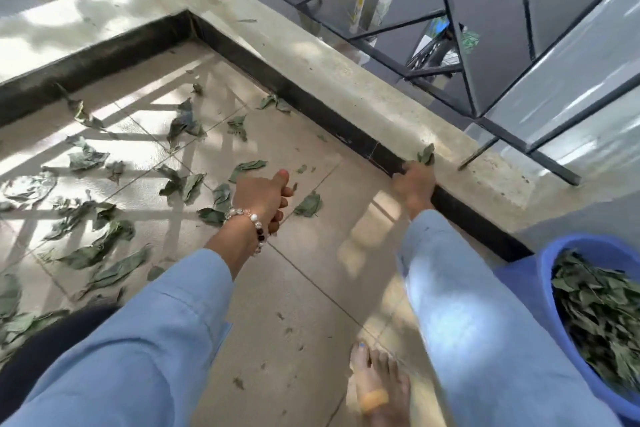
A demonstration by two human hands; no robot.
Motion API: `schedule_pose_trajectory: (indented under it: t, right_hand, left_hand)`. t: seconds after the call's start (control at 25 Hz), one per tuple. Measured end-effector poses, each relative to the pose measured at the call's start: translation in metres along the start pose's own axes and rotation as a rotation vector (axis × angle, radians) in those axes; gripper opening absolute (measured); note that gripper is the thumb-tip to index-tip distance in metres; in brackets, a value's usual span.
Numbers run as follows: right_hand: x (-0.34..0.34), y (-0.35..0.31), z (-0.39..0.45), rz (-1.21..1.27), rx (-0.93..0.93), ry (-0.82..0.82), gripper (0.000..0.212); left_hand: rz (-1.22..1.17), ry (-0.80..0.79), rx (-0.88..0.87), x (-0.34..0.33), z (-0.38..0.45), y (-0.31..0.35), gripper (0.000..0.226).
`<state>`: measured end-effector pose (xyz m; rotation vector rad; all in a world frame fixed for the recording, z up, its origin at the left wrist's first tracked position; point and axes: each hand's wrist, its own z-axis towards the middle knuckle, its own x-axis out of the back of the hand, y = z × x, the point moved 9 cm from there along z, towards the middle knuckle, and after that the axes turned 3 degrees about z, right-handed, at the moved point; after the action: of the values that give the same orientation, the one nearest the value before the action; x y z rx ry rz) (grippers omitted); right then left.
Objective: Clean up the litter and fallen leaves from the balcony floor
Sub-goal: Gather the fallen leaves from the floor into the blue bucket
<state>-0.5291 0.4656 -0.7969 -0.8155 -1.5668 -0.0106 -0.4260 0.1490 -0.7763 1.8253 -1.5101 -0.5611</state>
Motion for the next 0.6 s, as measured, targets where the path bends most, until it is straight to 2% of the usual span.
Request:
schedule_pose_trajectory:
  t: [0.08, 0.16, 0.2, 0.32, 0.4, 0.44, 0.52, 0.6]
  right_hand:
    - [-0.008, 0.007, 0.032, -0.125, 0.017, 0.012, 0.055]
    - [-0.024, 0.003, 0.05, -0.251, 0.113, -0.047, 0.062]
    - [-0.031, 0.002, 0.056, -0.31, 0.178, -0.028, 0.057]
    - [-0.022, -0.01, 0.053, -0.408, 0.354, 0.2, 0.03]
    - [-0.03, -0.021, 0.035, -0.251, 0.363, 0.215, 0.03]
    - [-0.042, -0.034, 0.018, -0.123, 0.397, 0.17, 0.032]
    - [-0.093, -0.068, -0.024, 0.042, 0.548, -0.02, 0.03]
    - [-0.16, -0.087, -0.068, -0.034, 0.672, -0.294, 0.032]
  left_hand:
    - [0.067, 0.022, -0.009, 0.003, 0.007, -0.002, 0.038]
    - [0.119, 0.061, 0.002, 0.01, 0.011, -0.003, 0.038]
    - [0.124, 0.081, 0.015, 0.013, 0.014, -0.004, 0.038]
    - [0.112, 0.122, 0.035, 0.021, 0.021, -0.008, 0.038]
    - [0.128, 0.14, 0.054, 0.026, 0.023, -0.011, 0.038]
    - [0.136, 0.152, 0.071, 0.029, 0.024, -0.012, 0.038]
    - [0.121, 0.176, 0.114, 0.038, 0.023, -0.015, 0.037]
    - [0.095, 0.193, 0.141, 0.047, 0.024, -0.018, 0.037]
